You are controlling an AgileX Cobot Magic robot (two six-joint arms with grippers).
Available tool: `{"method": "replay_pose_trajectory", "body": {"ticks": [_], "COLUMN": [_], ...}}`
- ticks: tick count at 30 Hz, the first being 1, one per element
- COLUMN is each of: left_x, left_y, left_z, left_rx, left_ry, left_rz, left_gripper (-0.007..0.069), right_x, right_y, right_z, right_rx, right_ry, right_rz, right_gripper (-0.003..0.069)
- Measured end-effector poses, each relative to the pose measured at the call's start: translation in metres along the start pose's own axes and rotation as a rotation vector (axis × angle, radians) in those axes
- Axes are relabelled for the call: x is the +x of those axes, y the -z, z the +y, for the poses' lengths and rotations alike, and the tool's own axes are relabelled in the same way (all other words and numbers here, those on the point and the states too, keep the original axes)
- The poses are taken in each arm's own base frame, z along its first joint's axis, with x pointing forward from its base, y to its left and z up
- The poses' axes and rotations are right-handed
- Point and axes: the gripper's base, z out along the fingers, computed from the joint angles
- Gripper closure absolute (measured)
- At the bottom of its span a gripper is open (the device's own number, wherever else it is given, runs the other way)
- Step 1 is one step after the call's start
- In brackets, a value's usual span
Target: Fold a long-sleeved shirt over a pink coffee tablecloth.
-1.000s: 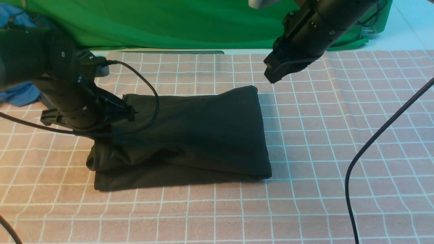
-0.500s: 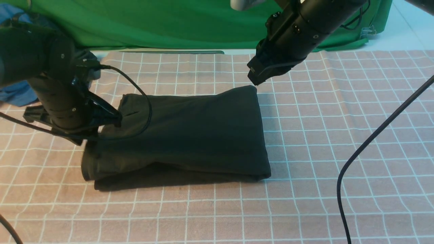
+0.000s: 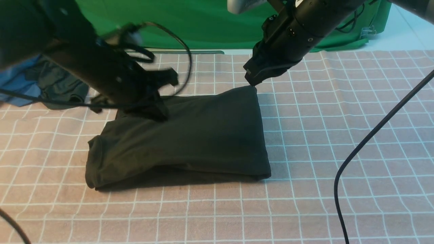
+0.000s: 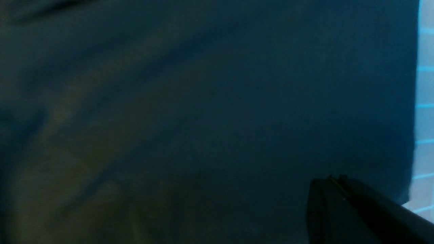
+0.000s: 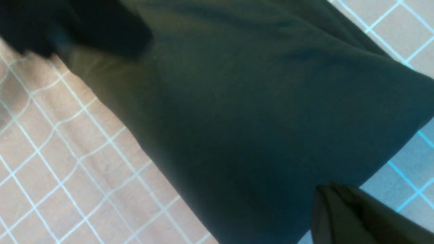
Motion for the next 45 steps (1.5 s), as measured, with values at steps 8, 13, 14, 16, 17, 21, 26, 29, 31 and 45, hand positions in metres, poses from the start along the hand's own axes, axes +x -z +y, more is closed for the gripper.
{"method": "replay_pose_trajectory", "body": {"ticks": [8, 13, 14, 16, 17, 21, 26, 29, 31, 45], "left_x": [0.028, 0.042, 0.043, 0.043, 0.043, 0.037, 0.032, 0.031, 0.033, 0.046], "left_y": [-0.053, -0.060, -0.060, -0.057, -0.056, -0.032, 0.002, 0.000, -0.006, -0.031], "left_z": [0.025, 0.039, 0.041, 0.041, 0.041, 0.034, 0.023, 0.024, 0.028, 0.095], "left_rx": [-0.133, -0.210, -0.232, -0.239, -0.241, -0.237, -0.201, -0.210, -0.231, -0.321], "left_ry": [-0.004, -0.011, -0.006, -0.005, -0.008, -0.030, -0.013, -0.005, 0.004, 0.206], "left_rz": [0.188, 0.237, 0.238, 0.229, 0.224, 0.139, -0.002, 0.001, 0.020, 0.073], "left_gripper": [0.0612, 0.0612, 0.0612, 0.0612, 0.0612, 0.0612, 0.0612, 0.0611, 0.0611, 0.0611], "right_x": [0.000, 0.001, 0.001, 0.003, 0.003, 0.007, 0.011, 0.012, 0.015, 0.042], "right_y": [0.000, 0.001, 0.002, 0.002, 0.002, 0.002, 0.002, 0.000, -0.006, -0.101], "right_z": [-0.001, -0.004, -0.006, -0.006, -0.006, -0.004, -0.003, -0.001, 0.003, 0.016], "right_rx": [0.003, 0.006, 0.009, 0.005, 0.003, -0.014, -0.029, -0.032, -0.040, -0.075], "right_ry": [-0.001, -0.008, -0.010, -0.011, -0.011, -0.011, -0.036, -0.059, -0.060, -0.108], "right_rz": [-0.002, -0.001, 0.002, 0.014, 0.018, 0.062, 0.108, 0.116, 0.133, 0.278], "right_gripper": [0.0621, 0.0621, 0.0621, 0.0621, 0.0621, 0.0621, 0.0621, 0.0621, 0.0621, 0.0621]}}
